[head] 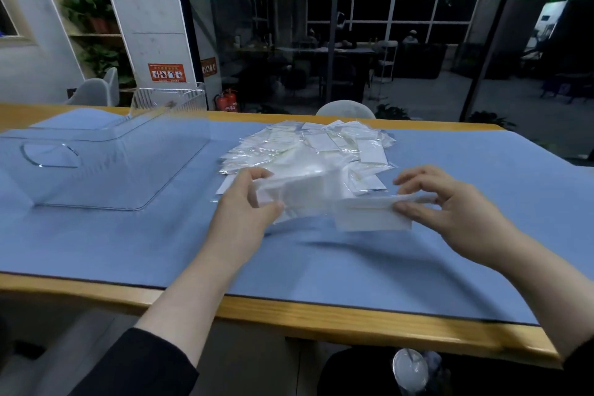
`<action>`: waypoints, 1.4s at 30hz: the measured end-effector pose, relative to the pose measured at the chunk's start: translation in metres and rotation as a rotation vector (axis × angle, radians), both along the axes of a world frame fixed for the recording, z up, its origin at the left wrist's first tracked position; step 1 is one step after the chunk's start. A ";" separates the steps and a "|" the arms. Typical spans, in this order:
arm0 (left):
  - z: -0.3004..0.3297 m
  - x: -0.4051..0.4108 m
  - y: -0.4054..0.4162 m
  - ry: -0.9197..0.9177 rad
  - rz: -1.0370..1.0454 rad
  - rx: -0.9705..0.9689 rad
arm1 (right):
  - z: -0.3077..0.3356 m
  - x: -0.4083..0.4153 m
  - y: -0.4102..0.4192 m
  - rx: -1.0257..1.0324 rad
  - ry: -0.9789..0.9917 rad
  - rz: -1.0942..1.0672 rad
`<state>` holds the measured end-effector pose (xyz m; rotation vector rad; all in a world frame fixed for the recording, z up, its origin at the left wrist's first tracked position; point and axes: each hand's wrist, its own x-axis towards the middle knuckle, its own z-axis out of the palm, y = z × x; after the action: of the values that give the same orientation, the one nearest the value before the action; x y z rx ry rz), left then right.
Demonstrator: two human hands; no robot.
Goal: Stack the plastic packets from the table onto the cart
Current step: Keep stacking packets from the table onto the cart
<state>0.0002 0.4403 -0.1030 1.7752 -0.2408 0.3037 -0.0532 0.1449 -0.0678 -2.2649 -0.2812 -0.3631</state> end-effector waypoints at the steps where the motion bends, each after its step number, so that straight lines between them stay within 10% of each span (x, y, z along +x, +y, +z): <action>1: -0.002 -0.002 -0.007 0.021 -0.068 0.010 | -0.004 0.003 0.005 -0.010 0.009 0.040; 11: -0.004 -0.019 -0.040 0.175 -0.256 -0.142 | -0.045 0.028 0.046 0.348 0.122 0.119; 22: -0.006 -0.021 -0.075 0.011 0.142 -0.093 | -0.040 0.031 0.033 -0.050 -0.001 0.102; 34: 0.001 -0.013 -0.026 0.081 -0.210 0.309 | -0.024 0.031 0.048 -0.147 -0.139 0.116; 42: 0.015 0.020 0.010 0.203 -0.240 -0.152 | 0.005 0.059 0.087 -0.051 -0.126 0.151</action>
<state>0.0197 0.4504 -0.0879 1.5941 -0.2747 -0.0301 0.0060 0.2318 -0.0632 -2.2572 -0.5284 -0.4235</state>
